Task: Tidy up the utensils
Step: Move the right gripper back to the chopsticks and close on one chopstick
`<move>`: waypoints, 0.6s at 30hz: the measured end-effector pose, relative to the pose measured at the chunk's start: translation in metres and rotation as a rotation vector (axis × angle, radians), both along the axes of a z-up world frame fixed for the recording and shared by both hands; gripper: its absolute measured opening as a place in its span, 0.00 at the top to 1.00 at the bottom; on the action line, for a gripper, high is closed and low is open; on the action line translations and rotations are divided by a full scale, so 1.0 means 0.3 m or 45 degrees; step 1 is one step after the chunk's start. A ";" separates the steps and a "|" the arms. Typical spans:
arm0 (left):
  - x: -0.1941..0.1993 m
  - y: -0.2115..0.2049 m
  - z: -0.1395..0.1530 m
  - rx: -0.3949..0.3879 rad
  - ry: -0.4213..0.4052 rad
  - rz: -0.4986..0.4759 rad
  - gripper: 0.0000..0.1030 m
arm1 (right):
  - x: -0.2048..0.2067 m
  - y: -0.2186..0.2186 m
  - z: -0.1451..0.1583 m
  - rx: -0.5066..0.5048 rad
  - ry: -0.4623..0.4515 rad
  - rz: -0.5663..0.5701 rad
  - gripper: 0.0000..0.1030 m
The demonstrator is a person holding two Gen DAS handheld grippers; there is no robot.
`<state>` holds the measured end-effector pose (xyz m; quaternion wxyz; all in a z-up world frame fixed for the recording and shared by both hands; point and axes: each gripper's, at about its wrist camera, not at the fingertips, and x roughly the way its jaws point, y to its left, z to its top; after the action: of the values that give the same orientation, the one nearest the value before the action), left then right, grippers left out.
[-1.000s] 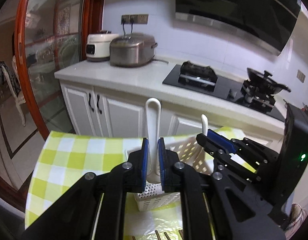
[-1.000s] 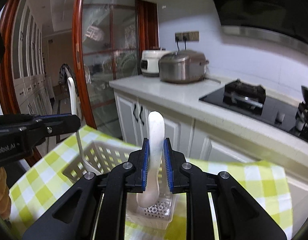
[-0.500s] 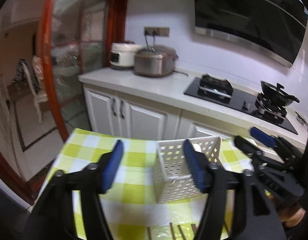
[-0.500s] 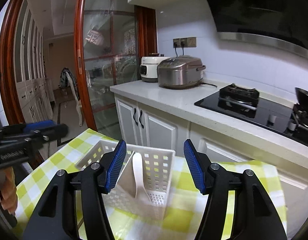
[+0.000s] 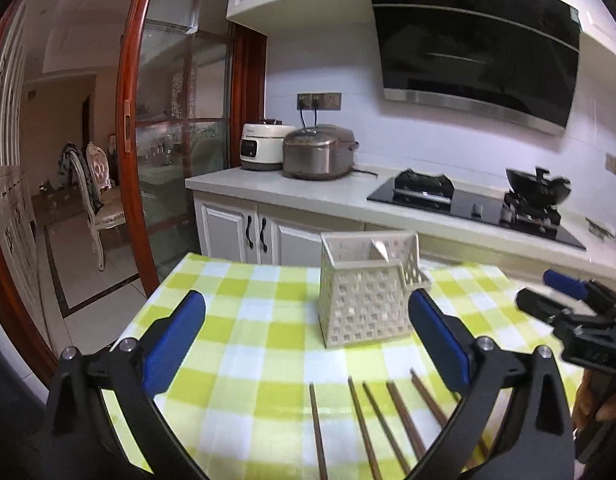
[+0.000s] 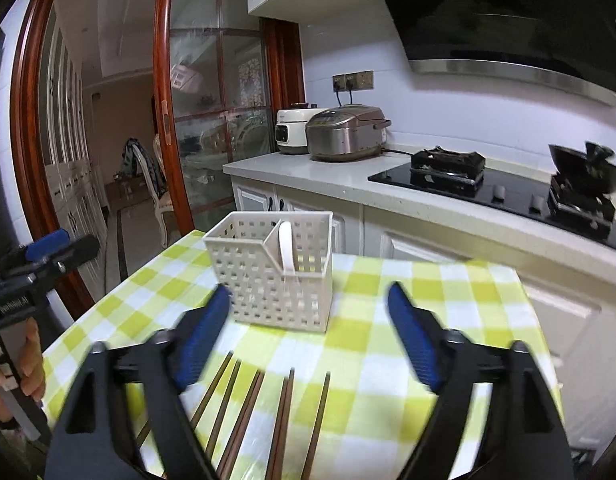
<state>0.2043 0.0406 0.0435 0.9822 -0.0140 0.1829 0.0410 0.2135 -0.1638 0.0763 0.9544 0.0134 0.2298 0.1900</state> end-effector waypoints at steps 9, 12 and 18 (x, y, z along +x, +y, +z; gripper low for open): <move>-0.081 -0.008 -0.140 -0.043 0.126 -0.004 0.04 | -0.130 -0.026 -0.094 0.013 0.080 -0.010 0.19; -0.075 -0.010 -0.184 -0.052 0.169 -0.008 0.04 | -0.125 -0.010 -0.138 -0.018 0.116 -0.015 0.19; -0.045 0.016 -0.288 -0.086 0.313 0.008 0.05 | -0.051 0.000 -0.254 -0.081 0.250 -0.039 0.32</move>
<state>0.1910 0.0455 -0.0429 0.9512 -0.0426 0.3031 0.0392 0.1981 -0.1638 0.0000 0.9301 0.0051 0.3279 0.1656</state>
